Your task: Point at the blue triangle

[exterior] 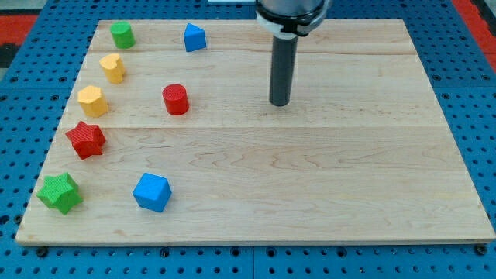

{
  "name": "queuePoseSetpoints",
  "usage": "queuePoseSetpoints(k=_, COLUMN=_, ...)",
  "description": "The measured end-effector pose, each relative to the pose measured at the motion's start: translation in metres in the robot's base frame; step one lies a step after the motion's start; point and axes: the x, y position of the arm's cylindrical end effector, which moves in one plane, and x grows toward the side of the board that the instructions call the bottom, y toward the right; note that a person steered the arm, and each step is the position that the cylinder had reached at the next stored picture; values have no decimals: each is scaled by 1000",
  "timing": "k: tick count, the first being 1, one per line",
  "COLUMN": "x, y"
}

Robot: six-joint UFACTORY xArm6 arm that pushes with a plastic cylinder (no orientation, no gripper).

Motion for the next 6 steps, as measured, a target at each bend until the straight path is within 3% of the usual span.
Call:
queuePoseSetpoints(k=1, x=-9, y=19)
queuePoseSetpoints(k=2, x=-65, y=-5)
queuePoseSetpoints(k=5, x=-130, y=-199)
queuePoseSetpoints(k=6, x=-142, y=-222)
